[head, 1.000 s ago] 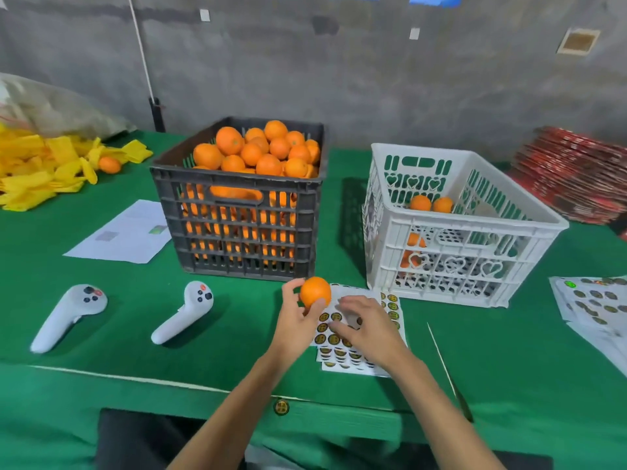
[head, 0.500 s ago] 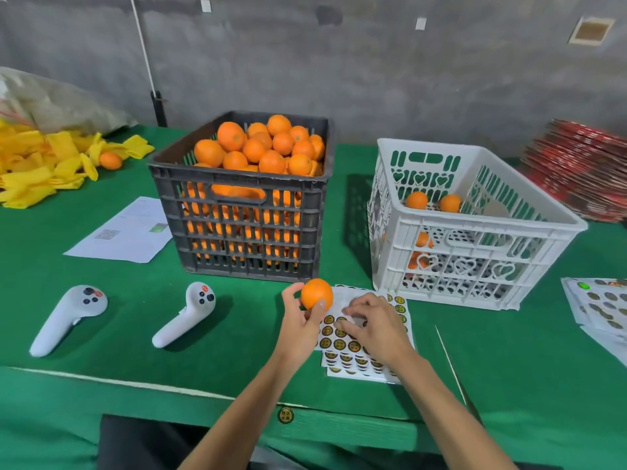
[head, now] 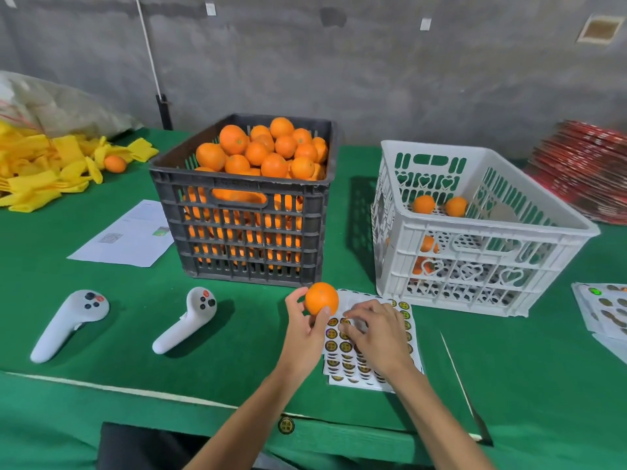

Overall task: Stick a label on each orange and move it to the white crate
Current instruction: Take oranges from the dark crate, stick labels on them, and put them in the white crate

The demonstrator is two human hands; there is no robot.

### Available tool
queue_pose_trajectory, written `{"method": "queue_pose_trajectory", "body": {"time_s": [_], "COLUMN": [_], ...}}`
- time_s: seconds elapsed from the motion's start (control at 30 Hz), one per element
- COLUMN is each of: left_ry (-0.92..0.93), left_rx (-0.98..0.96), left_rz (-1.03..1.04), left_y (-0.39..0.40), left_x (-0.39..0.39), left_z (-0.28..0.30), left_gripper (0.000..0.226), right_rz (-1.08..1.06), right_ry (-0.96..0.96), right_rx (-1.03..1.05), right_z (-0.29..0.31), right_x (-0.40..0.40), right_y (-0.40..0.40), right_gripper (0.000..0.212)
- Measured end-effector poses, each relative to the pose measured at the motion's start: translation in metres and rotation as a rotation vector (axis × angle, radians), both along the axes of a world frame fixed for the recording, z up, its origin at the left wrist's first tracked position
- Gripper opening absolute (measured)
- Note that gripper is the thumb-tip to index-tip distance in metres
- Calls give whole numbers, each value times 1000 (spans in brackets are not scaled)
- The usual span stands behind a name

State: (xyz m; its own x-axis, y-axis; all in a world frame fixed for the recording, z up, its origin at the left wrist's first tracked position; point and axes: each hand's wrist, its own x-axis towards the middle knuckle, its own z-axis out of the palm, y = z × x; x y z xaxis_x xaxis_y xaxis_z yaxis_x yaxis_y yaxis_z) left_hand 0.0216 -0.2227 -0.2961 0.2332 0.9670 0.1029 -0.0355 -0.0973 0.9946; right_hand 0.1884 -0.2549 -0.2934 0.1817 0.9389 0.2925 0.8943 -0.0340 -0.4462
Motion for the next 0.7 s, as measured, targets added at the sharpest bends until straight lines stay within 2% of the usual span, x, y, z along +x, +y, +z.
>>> {"method": "queue_pose_trajectory", "body": {"time_s": [0.1,0.27,0.4,0.57,0.7], "left_ry": [-17,-30,-21,-17,-19], "left_rx": [8,3,-3,-6,3], "left_rz": [11,33,28,10,19], "left_y": [0,2,3,4,6], "left_x": [0,0,1,1,1], "left_z": [0,-2,-4,-5,-6], "left_gripper": [43,41,41,42,40], "right_rz": [17,71,45,30,22], "right_ry": [-68,-120,-192,-172,-264], "right_rx": [26,-63,-86,-68,109], "right_z": [2,1,1,5,1], "right_x": [3,10,15,17,17], "right_y": [1,-1,6,19,17], "right_gripper": [33,59,61,47,29]}}
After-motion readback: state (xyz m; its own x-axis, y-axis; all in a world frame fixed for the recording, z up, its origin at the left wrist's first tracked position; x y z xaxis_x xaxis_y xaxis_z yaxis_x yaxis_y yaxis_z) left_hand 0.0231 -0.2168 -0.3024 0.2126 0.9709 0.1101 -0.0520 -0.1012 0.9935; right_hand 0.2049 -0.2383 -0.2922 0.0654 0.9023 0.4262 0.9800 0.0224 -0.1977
